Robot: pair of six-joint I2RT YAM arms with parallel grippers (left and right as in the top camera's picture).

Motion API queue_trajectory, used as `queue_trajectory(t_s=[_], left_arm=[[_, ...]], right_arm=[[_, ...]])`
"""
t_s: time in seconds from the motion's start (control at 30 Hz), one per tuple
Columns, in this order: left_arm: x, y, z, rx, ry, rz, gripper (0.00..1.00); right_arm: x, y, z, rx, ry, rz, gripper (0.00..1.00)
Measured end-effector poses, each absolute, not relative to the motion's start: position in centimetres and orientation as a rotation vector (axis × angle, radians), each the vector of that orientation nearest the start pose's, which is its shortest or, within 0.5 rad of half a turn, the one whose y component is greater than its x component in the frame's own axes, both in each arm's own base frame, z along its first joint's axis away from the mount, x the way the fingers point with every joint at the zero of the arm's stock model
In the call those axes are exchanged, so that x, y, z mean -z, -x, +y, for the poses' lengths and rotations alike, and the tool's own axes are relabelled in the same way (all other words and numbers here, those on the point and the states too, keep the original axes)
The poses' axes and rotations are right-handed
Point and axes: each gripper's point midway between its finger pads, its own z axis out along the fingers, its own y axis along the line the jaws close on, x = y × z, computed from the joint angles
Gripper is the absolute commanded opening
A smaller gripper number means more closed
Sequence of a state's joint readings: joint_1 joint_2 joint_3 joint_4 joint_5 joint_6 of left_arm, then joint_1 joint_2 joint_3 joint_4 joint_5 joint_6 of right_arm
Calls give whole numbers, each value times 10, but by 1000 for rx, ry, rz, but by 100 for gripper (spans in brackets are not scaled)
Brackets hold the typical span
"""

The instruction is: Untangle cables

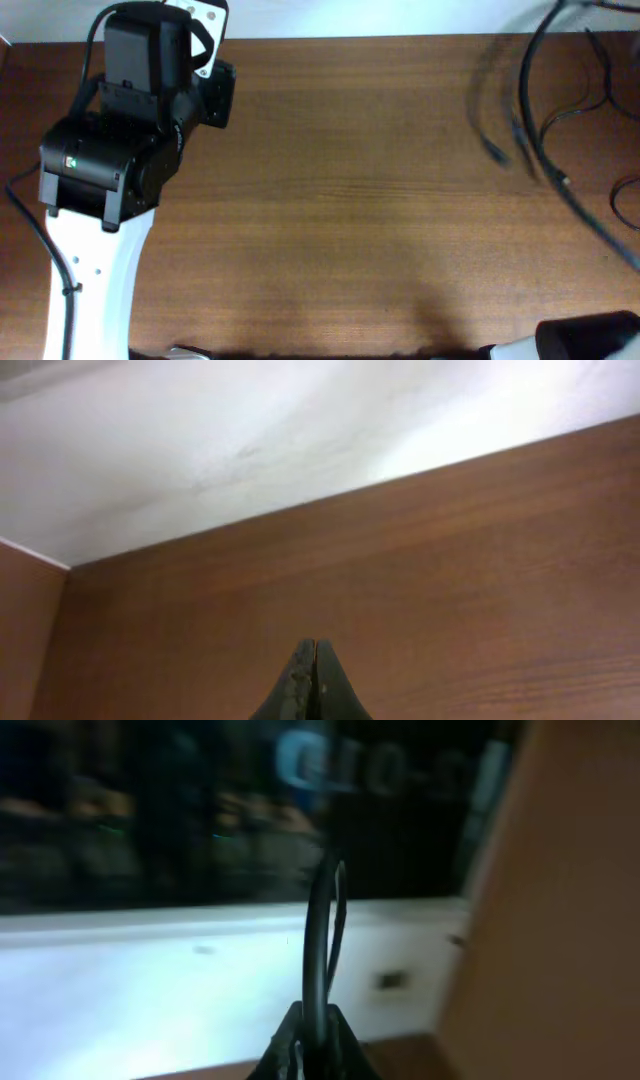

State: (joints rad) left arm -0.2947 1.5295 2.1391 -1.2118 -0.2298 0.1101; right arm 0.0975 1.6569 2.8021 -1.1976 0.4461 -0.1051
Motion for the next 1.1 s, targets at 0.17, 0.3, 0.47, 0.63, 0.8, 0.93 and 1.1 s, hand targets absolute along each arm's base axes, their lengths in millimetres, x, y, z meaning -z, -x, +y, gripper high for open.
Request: queue_trajectory(t_s=[0.17, 0.3, 0.47, 0.63, 0.8, 0.93, 1.1], left_arm=[[-432, -371, -75, -133, -333, 2123, 0], [-432, -371, -75, -136, -338, 2122, 0], [-431, -370, -75, -136, -339, 2126, 0], [-430, -369, -74, -137, -342, 2134, 0], [-429, -369, -75, -135, -345, 2137, 0], [-425, -366, -75, -134, -352, 2155, 0], [-425, -365, -81, -91, -375, 2154, 0]], right_arm=[[-594, -319, -134, 644, -461, 1650, 4], [-588, -291, -190, 711, -682, 1605, 4], [-534, -311, -234, 745, -777, 1759, 4], [-426, -353, -270, 625, -855, 2052, 4], [-394, -353, -311, 593, -944, 2047, 4], [-356, -333, -344, 506, -1038, 2091, 4], [-287, -350, -355, 388, -1061, 2144, 4]])
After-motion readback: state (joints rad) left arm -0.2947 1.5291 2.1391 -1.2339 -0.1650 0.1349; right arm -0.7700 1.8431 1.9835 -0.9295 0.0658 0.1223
